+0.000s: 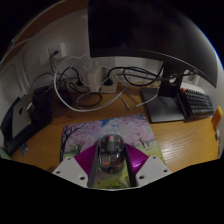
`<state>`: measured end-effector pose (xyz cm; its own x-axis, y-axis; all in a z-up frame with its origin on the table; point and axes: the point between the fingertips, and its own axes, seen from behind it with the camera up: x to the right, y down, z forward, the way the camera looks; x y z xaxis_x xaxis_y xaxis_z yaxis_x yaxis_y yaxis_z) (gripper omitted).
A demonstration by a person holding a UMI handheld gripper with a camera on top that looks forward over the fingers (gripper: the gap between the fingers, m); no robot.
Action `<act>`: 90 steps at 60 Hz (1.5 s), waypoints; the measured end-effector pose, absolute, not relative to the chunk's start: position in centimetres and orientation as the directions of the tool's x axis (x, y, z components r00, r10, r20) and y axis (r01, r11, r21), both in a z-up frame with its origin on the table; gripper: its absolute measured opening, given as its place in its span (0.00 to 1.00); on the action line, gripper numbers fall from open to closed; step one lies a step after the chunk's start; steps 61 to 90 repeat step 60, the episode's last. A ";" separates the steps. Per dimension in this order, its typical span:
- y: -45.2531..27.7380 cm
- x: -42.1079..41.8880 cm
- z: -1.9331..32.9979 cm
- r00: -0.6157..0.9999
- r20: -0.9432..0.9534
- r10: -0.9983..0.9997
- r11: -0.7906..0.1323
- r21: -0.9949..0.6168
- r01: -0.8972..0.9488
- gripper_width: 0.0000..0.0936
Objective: Arrange mouse
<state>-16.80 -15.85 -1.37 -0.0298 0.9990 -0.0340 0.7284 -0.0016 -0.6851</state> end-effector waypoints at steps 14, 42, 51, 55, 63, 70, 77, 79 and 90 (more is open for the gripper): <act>-15.3 -13.1 2.5 -0.013 -0.095 0.995 -0.052 -0.644 0.763 0.92; -5.6 5.4 13.5 -0.081 -0.034 0.996 0.046 -0.577 0.815 0.92; -2.9 6.4 13.3 -0.073 -0.015 0.997 0.051 -0.576 0.816 0.92; -2.1 6.4 13.2 -0.063 -0.019 0.998 0.040 -0.581 0.813 0.92; -1.9 6.5 13.3 -0.067 -0.038 0.997 0.032 -0.581 0.813 0.92; -1.9 6.5 13.3 -0.067 -0.038 0.997 0.032 -0.581 0.813 0.92; -1.9 6.5 13.3 -0.067 -0.038 0.997 0.032 -0.581 0.813 0.92; -1.9 6.5 13.3 -0.067 -0.038 0.997 0.032 -0.581 0.813 0.92; -1.9 6.5 13.3 -0.067 -0.038 0.997 0.032 -0.581 0.813 0.92</act>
